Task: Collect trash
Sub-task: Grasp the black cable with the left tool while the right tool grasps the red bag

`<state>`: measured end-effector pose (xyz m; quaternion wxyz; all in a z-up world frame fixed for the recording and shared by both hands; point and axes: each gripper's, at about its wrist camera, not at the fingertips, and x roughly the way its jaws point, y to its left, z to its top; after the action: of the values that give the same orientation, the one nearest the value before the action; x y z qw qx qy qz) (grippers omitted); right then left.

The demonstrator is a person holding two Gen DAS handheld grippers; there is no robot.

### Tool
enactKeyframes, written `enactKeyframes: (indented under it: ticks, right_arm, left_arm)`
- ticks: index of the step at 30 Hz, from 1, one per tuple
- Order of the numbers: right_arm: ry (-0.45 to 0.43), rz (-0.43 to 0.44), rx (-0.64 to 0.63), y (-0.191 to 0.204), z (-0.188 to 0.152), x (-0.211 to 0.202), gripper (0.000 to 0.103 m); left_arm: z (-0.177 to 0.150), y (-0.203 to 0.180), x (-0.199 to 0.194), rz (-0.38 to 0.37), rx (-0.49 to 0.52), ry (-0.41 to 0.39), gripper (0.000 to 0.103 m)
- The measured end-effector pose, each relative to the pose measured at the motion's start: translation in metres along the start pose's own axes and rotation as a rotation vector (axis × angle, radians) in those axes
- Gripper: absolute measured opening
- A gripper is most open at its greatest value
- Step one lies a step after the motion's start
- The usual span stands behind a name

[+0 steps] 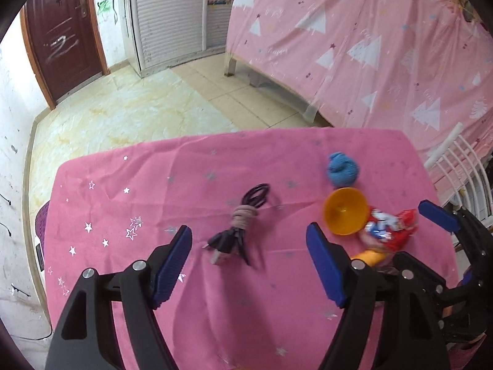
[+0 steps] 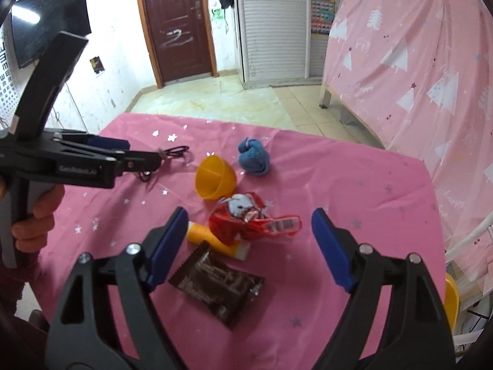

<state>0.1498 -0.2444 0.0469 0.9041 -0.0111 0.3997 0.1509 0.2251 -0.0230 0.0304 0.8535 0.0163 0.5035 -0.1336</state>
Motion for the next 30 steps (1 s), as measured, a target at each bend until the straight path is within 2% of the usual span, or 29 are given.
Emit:
enactKeyframes:
  ticks: [5, 7, 9, 11, 12, 14, 16, 17, 20, 23, 30]
  right_arm:
    - [0.028, 0.01, 0.012, 0.001, 0.003, 0.014, 0.079]
    - [0.042, 0.023, 0.022, -0.002, 0.004, 0.018, 0.079]
    - [0.05, 0.021, 0.027, -0.003, 0.004, 0.021, 0.077]
    - [0.059, 0.023, 0.032, -0.005, 0.003, 0.025, 0.064]
    - [0.061, 0.024, 0.033, -0.006, 0.003, 0.026, 0.063]
    - [0.061, 0.022, 0.031, -0.006, 0.002, 0.026, 0.05]
    - [0.06, 0.017, 0.024, -0.004, 0.001, 0.026, 0.045]
    - [0.059, 0.013, 0.022, -0.004, 0.0, 0.026, 0.04]
    - [0.053, 0.004, 0.014, -0.003, 0.0, 0.023, 0.039]
    - [0.04, 0.0, 0.013, -0.003, -0.001, 0.017, 0.038]
    - [-0.003, -0.006, 0.023, -0.006, -0.001, -0.004, 0.038]
  left_arm:
    - [0.005, 0.005, 0.02, 0.007, 0.012, 0.023, 0.07]
    - [0.005, 0.002, 0.024, 0.021, 0.033, 0.018, 0.067]
    - [0.005, -0.002, 0.027, 0.021, 0.047, 0.021, 0.059]
    - [0.004, -0.004, 0.028, 0.047, 0.063, 0.015, 0.045]
    - [0.004, -0.007, 0.028, 0.06, 0.081, 0.011, 0.041]
    - [0.003, -0.008, 0.027, 0.079, 0.096, 0.007, 0.024]
    - [0.001, -0.01, 0.025, 0.096, 0.109, 0.009, 0.019]
    - [0.001, -0.011, 0.024, 0.095, 0.109, 0.011, 0.019]
    - [-0.001, -0.014, 0.021, 0.092, 0.106, 0.015, 0.018]
    - [-0.001, -0.016, 0.014, 0.084, 0.101, 0.009, 0.014]
    - [-0.005, -0.025, -0.013, 0.092, 0.11, -0.036, 0.013]
